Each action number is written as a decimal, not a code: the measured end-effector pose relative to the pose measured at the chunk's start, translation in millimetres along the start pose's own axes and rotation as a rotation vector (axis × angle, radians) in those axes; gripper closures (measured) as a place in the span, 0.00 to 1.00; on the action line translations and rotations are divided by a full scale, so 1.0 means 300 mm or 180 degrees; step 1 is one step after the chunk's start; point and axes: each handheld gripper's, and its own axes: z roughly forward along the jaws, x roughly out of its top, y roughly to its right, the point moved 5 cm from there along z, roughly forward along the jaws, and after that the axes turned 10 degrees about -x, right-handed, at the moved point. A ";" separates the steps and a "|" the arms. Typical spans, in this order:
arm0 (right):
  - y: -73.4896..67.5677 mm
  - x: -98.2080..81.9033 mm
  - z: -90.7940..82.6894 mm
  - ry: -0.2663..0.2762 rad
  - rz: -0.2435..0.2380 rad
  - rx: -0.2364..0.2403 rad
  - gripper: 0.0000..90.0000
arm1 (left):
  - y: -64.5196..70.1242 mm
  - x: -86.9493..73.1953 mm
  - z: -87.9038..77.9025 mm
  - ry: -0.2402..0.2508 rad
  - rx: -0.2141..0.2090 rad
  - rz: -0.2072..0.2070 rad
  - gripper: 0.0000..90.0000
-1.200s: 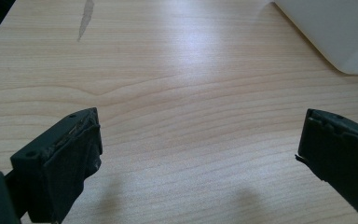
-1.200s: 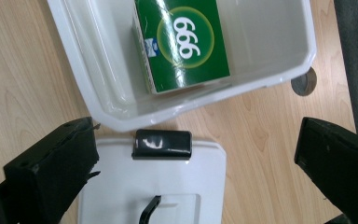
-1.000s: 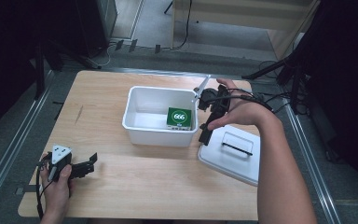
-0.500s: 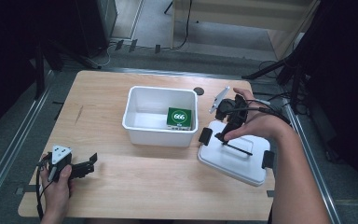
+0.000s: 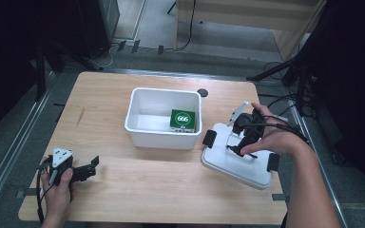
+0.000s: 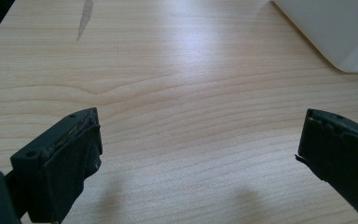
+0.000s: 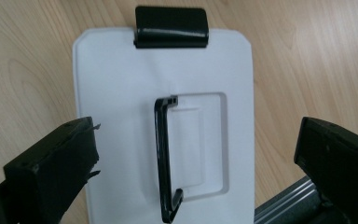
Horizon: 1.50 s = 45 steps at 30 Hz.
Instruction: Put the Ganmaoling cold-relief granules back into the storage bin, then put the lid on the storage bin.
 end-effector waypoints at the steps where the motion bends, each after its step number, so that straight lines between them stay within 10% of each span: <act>1: -0.005 -0.009 0.007 -0.0015 0.0013 0.0007 0.00 | 0.000 0.000 0.000 -0.0003 0.0003 0.0005 0.00; 14: -0.046 -0.094 0.081 -0.0103 -0.0010 0.0045 0.19 | 0.000 0.001 0.003 -0.0005 0.0000 0.0002 0.00; 28: -0.060 -0.141 0.156 -0.0216 -0.0085 0.0012 0.71 | 0.001 0.000 0.002 -0.0010 -0.0002 0.0015 0.00; 45: -0.041 -0.158 0.187 -0.0192 -0.0126 -0.0009 0.95 | 0.001 0.000 0.003 -0.0013 -0.0001 0.0014 0.00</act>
